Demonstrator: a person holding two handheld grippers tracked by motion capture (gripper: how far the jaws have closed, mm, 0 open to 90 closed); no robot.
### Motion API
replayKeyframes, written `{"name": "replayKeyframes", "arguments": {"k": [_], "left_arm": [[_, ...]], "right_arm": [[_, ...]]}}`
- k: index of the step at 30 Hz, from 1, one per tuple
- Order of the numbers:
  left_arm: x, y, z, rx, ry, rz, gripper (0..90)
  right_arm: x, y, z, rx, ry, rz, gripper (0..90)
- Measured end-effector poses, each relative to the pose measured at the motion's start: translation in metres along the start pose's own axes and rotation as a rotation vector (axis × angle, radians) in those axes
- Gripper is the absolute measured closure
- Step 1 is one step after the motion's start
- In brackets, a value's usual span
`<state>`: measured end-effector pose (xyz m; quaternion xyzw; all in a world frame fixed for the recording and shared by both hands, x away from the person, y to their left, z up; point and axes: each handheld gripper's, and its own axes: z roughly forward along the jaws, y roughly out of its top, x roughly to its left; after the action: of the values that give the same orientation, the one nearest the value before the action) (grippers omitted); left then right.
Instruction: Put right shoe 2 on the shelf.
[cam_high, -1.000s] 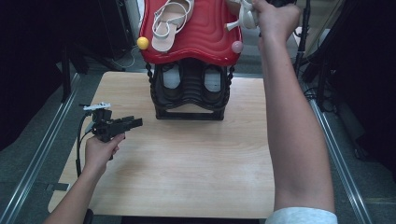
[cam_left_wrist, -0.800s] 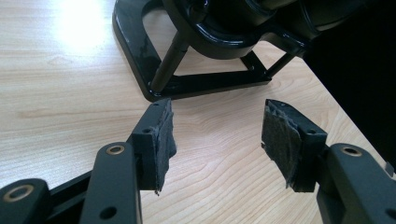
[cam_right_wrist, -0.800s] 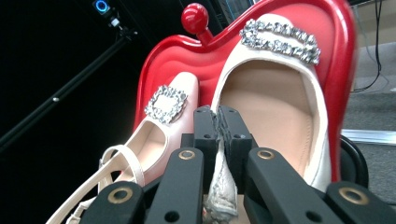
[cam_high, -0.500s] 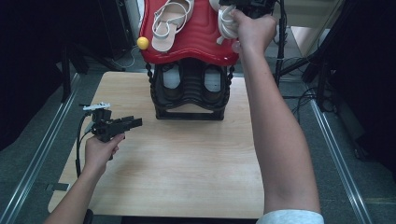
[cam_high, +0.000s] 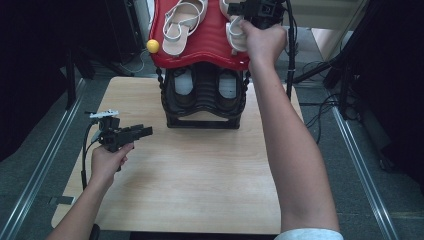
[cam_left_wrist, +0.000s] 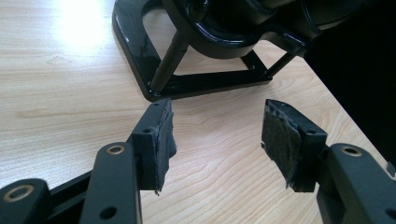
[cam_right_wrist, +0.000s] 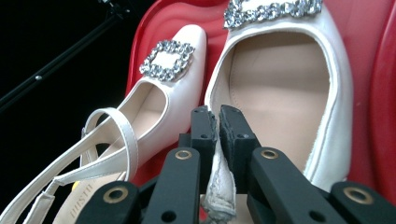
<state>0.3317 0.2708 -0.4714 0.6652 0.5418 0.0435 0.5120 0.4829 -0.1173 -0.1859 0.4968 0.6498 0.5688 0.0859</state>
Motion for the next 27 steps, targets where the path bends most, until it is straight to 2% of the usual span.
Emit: {"name": "replayKeyframes", "arguments": {"k": [5,16,21,25,27], "left_arm": [[0.0007,0.0003,-0.001,0.001,0.001,0.003,43.9],[-0.0003,0.0,-0.0001,0.003,0.001,0.006,43.9],[0.0,-0.0001,-0.0005,0.009,0.003,0.012,43.9],[-0.0001,-0.0001,-0.0005,0.008,0.003,0.012,43.9],[-0.0002,-0.0002,0.0,0.011,0.002,0.011,43.9]], "right_arm": [[-0.0001,-0.0031,0.0004,-0.012,0.005,0.01,85.9],[0.001,-0.0036,-0.0006,-0.014,0.008,-0.011,84.4],[0.0007,-0.0019,-0.0016,-0.019,0.021,-0.016,80.4],[0.004,0.0001,-0.003,-0.017,0.015,-0.047,75.3],[0.0051,0.0007,-0.0039,-0.018,0.002,-0.046,74.2]]}}
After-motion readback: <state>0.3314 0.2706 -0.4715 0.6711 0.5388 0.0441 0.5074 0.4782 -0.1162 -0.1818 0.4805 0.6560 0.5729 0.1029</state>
